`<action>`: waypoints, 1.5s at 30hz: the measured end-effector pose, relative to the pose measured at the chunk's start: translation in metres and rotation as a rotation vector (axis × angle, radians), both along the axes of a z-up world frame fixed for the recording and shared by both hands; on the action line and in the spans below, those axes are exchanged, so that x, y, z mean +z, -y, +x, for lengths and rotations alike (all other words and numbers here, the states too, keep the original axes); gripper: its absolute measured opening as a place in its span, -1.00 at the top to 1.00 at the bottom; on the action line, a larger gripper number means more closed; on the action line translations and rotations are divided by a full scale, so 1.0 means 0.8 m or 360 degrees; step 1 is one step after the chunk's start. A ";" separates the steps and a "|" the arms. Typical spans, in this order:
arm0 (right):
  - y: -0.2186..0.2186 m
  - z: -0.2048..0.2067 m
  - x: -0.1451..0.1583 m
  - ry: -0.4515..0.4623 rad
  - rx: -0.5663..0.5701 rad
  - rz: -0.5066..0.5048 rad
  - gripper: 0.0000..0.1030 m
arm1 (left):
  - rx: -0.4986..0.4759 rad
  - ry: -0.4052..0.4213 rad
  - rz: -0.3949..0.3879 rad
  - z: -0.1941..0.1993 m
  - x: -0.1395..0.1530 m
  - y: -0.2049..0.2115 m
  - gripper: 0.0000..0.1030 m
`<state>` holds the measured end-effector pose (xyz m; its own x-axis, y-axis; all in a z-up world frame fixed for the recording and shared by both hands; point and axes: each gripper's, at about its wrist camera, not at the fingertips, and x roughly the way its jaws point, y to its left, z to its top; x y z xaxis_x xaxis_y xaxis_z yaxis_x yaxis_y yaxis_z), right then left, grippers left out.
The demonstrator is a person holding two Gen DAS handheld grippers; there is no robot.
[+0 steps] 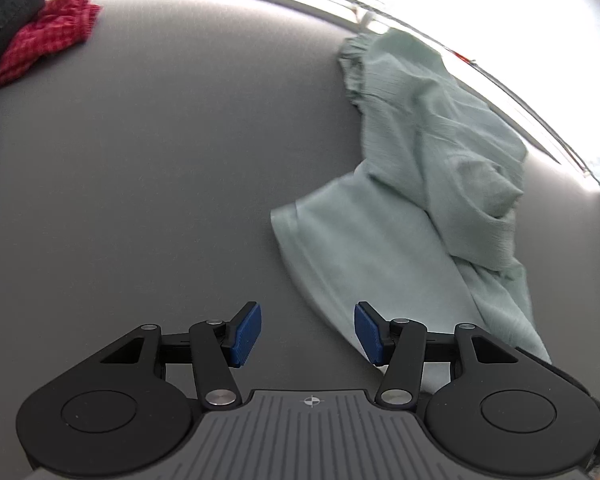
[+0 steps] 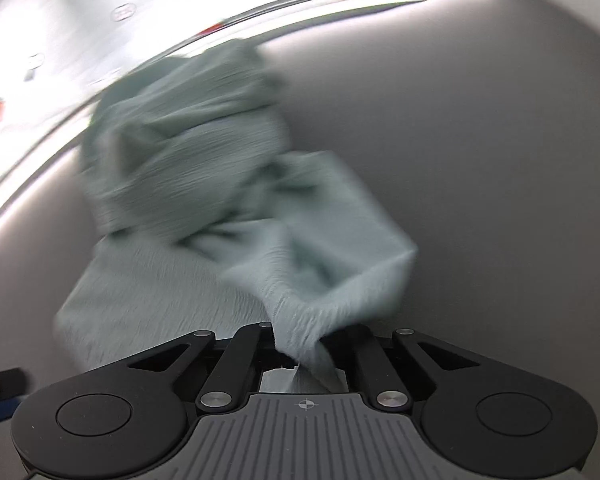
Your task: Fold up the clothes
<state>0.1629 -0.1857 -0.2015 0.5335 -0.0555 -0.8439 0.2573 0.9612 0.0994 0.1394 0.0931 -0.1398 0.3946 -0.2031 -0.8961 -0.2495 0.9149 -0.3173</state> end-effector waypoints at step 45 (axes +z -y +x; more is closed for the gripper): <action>0.299 -0.072 -0.008 -0.0203 -0.0429 -0.1060 -0.36 | 0.0417 0.0170 0.0043 0.277 -0.058 0.003 -0.50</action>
